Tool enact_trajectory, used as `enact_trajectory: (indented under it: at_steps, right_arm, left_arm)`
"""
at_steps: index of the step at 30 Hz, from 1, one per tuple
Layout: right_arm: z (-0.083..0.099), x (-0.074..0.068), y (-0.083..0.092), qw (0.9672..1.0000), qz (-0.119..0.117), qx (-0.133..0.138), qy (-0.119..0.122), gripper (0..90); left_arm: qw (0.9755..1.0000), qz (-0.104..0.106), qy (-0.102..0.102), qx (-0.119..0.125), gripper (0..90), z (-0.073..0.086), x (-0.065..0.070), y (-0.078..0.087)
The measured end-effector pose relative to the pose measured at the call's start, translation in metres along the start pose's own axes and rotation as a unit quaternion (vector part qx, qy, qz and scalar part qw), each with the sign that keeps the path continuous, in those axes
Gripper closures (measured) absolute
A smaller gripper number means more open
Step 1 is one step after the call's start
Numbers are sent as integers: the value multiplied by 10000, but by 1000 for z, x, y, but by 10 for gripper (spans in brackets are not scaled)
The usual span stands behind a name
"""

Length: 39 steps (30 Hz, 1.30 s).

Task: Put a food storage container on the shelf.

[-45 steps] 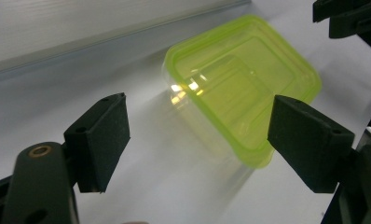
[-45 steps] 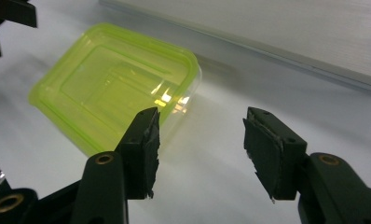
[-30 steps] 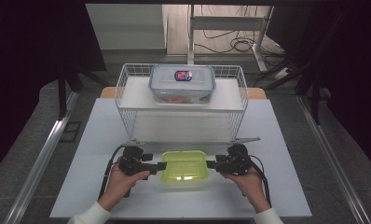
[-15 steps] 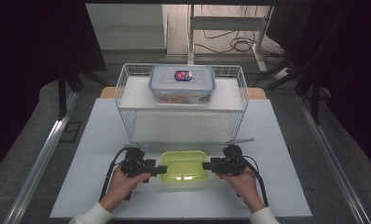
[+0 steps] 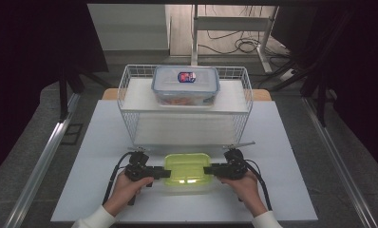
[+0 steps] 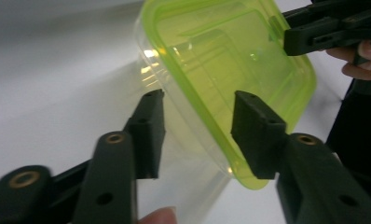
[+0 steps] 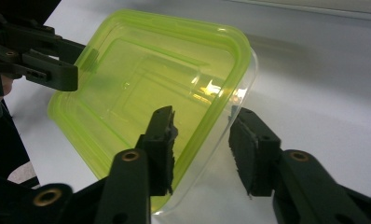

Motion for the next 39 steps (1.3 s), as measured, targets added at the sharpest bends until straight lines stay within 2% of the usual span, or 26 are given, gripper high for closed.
enact_trajectory:
  at_steps: [3, 8, 14, 20, 23, 27, 33, 39]
  right_arm:
    - [1, -1, 1, 9999, -89, -36, -35, 649]
    - [3, -5, 4, 9997, -201, -22, -97, 691]
    - [4, -7, 8, 9994, -289, 49, -176, 739]
    - [4, -8, 12, 9992, -314, 122, -197, 772]
    - [3, -7, 15, 9990, -344, 210, -207, 797]
    - [4, -9, 16, 9992, -305, 209, -147, 799]
    - [3, -12, 17, 9991, -297, 276, -107, 799]
    - [0, -16, 20, 9991, -270, 333, -31, 799]
  left_arm:
    - [9999, -17, -94, -29, 631, 2, 1, -1]
    - [9998, -72, -191, 82, 687, 1, 3, 2]
    - [9994, -159, -250, 157, 706, 2, 6, 4]
    - [9983, -305, -467, 173, 710, 6, 12, 4]
    - [9964, -503, -629, 257, 728, 5, 13, 3]
    - [9967, -475, -588, 280, 754, 4, 12, 5]
    - [9959, -547, -652, 309, 763, 4, 13, 8]
    - [9954, -515, -682, 435, 771, 1, 14, 15]
Point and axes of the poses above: each handheld gripper's, and its own axes: y roughly backward along the jaws, z roughly out of its underside, x roughly to its right, the point moved 10 cm from there along -y, roughly forward along the jaws, and after that the axes turned 6 degrees about -x, right-handed, at the moved point
